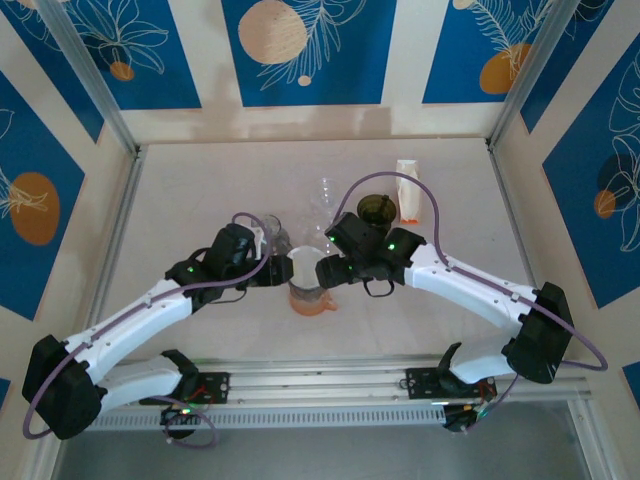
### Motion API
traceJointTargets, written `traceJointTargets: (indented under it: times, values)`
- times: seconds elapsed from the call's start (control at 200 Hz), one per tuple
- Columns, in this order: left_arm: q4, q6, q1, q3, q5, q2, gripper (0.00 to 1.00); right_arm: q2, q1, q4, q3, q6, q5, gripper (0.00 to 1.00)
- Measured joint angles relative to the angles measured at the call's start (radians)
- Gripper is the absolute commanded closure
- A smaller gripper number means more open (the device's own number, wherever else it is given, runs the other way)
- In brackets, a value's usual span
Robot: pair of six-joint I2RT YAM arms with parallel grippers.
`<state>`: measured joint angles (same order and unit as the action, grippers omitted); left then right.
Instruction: Place the coffee filter in the dripper
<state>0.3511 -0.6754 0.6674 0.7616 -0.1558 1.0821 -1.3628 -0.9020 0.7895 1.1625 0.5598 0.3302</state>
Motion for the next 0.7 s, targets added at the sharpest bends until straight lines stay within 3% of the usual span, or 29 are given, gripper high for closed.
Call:
traceJointTargets:
  times: [0.2,0.41,0.7]
  values:
    - [-0.001,0.000,0.000,0.000,0.000,0.002,0.38,0.023,-0.006,-0.028,-0.015,-0.001,0.008,0.27]
    - [-0.008,-0.008,0.000,-0.004,-0.003,0.002,0.33,0.145,-0.008,-0.101,-0.076,0.001,0.033,0.27]
    - [-0.023,-0.027,0.000,-0.004,-0.024,-0.019,0.23,0.190,-0.008,-0.137,-0.109,0.011,0.067,0.27]
